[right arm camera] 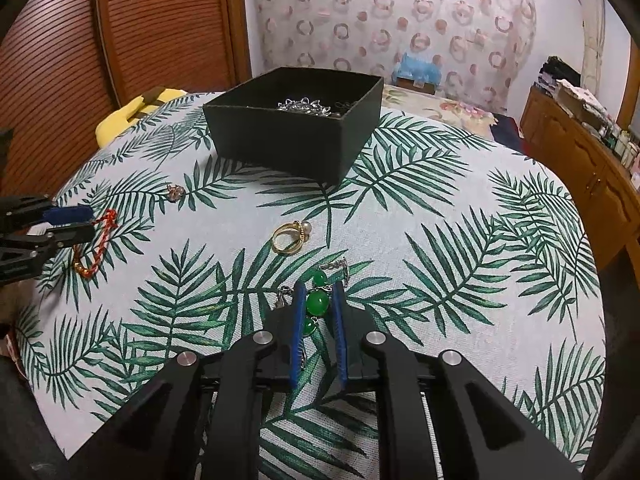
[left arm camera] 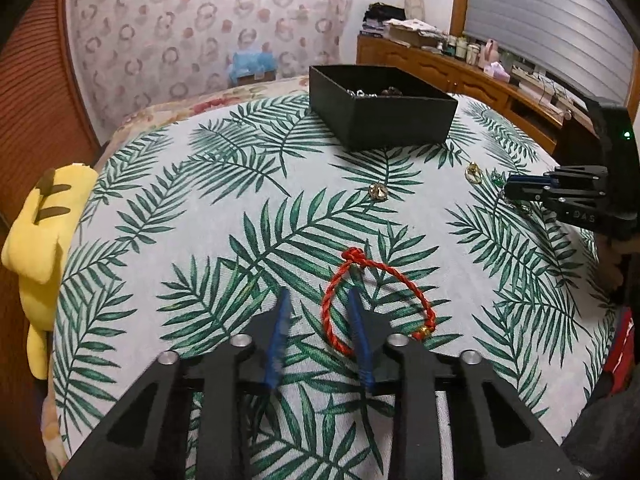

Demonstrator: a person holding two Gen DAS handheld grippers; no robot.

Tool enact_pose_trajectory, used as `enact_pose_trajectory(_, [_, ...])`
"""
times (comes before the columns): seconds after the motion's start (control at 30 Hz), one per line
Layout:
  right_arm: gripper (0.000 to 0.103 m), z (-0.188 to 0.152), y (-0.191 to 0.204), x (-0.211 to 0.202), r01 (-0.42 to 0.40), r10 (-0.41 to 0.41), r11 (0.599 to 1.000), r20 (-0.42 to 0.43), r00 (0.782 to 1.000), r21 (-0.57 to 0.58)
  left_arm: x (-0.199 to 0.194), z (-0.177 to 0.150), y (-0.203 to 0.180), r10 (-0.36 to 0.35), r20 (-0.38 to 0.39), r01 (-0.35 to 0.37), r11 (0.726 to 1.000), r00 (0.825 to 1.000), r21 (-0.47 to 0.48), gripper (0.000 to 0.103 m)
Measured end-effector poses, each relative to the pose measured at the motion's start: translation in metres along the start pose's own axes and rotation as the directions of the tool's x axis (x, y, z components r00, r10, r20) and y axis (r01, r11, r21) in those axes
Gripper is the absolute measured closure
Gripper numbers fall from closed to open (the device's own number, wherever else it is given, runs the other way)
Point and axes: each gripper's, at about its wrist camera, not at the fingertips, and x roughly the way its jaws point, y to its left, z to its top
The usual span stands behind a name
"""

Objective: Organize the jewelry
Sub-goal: 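Grasp the red string bracelet with the left gripper while the right gripper grasps the green jade earring, then carry the red bracelet and jade earring into the black box and open both grippers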

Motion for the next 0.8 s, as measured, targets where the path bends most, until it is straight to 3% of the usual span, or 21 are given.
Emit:
enact_pose_trajectory(0.03, [0.088, 0.000, 0.000, 0.000, -0.004, 0.004, 1.000, -0.001, 1.000, -0.001, 0.000, 0.000, 0.000, -0.010, -0.002, 0.010, 1.000, 1.000, 0.001, 0.095])
enact_pose_trajectory(0.07, [0.088, 0.000, 0.000, 0.000, -0.017, 0.017, 1.000, -0.002, 1.000, -0.009, 0.000, 0.001, 0.001, -0.037, -0.010, 0.037, 0.999, 0.999, -0.003, 0.100])
enact_pose_trajectory(0.13, [0.090, 0.001, -0.001, 0.000, -0.030, 0.030, 0.999, -0.003, 1.000, -0.014, -0.004, 0.003, 0.001, -0.069, 0.000, 0.069, 0.998, 0.998, -0.009, 0.100])
enact_pose_trajectory(0.33, [0.090, 0.001, 0.000, -0.004, -0.042, 0.042, 0.999, 0.002, 0.999, -0.022, -0.012, 0.009, 0.001, -0.057, 0.039, 0.057, 0.998, 0.998, -0.005, 0.100])
enact_pose_trajectory(0.8, [0.090, 0.044, 0.004, -0.056, -0.014, 0.025, 0.997, 0.142, 0.990, -0.082, -0.032, 0.051, -0.014, -0.072, 0.167, 0.072, 0.997, 0.983, 0.009, 0.100])
